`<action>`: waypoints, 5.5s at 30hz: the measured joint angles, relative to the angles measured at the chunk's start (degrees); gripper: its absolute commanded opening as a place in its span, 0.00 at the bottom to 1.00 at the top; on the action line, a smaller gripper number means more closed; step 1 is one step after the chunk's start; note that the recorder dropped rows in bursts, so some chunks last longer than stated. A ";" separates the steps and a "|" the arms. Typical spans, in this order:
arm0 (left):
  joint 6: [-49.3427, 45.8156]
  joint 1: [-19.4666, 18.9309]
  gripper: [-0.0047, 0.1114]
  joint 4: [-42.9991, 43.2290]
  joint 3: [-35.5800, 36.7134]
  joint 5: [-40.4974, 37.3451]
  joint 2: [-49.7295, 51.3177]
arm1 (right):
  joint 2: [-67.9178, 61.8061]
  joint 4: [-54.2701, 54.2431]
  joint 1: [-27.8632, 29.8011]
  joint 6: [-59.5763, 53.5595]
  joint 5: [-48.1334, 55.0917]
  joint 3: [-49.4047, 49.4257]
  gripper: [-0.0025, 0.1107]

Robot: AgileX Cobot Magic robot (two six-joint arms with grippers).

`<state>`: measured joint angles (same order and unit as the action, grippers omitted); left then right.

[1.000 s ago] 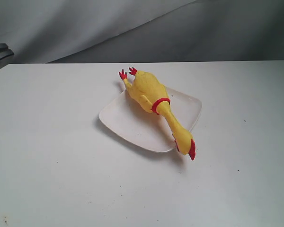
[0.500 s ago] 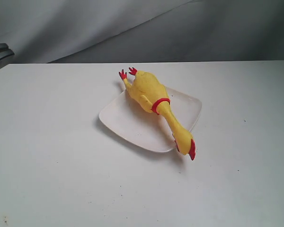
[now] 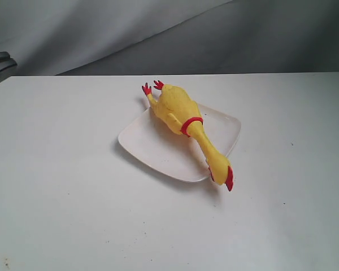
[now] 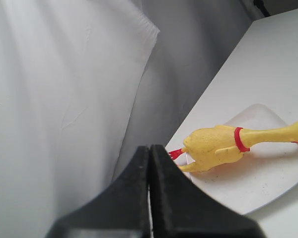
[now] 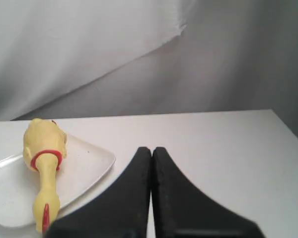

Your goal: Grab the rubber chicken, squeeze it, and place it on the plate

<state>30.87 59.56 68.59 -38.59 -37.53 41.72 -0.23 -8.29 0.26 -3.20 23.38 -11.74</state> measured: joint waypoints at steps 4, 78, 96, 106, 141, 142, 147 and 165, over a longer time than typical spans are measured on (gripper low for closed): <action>0.00 0.00 0.04 0.00 0.00 0.00 0.00 | 0.00 0.00 0.00 0.38 -2.39 4.84 0.02; -0.10 -63.59 0.04 0.44 0.00 11.76 -39.02 | 0.00 5.80 7.32 1.31 -4.36 11.53 0.02; 12.12 -71.42 0.04 -26.51 8.21 49.08 -41.63 | 0.00 5.80 7.32 1.31 -4.25 11.53 0.02; 29.68 -71.42 0.04 -27.59 19.87 57.99 -41.53 | 0.00 5.80 7.32 1.31 -4.25 11.53 0.02; -33.44 -71.42 0.04 -83.05 23.49 43.16 -41.65 | 0.00 5.80 7.32 1.43 -4.25 11.53 0.02; -33.53 -71.42 0.04 -83.05 23.49 42.35 -41.65 | 0.00 5.80 7.32 1.43 -4.25 11.53 0.02; -33.66 -71.42 0.04 -82.00 24.27 37.53 -41.65 | 0.00 5.80 7.32 1.53 -4.25 11.53 0.02; -27.12 -71.42 0.04 -74.04 34.45 34.80 -41.55 | 0.00 5.80 7.32 1.66 -4.25 11.53 0.02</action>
<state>3.75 -11.85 -5.45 -4.14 -2.73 0.18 -0.23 -2.49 7.59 -1.54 19.13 -0.21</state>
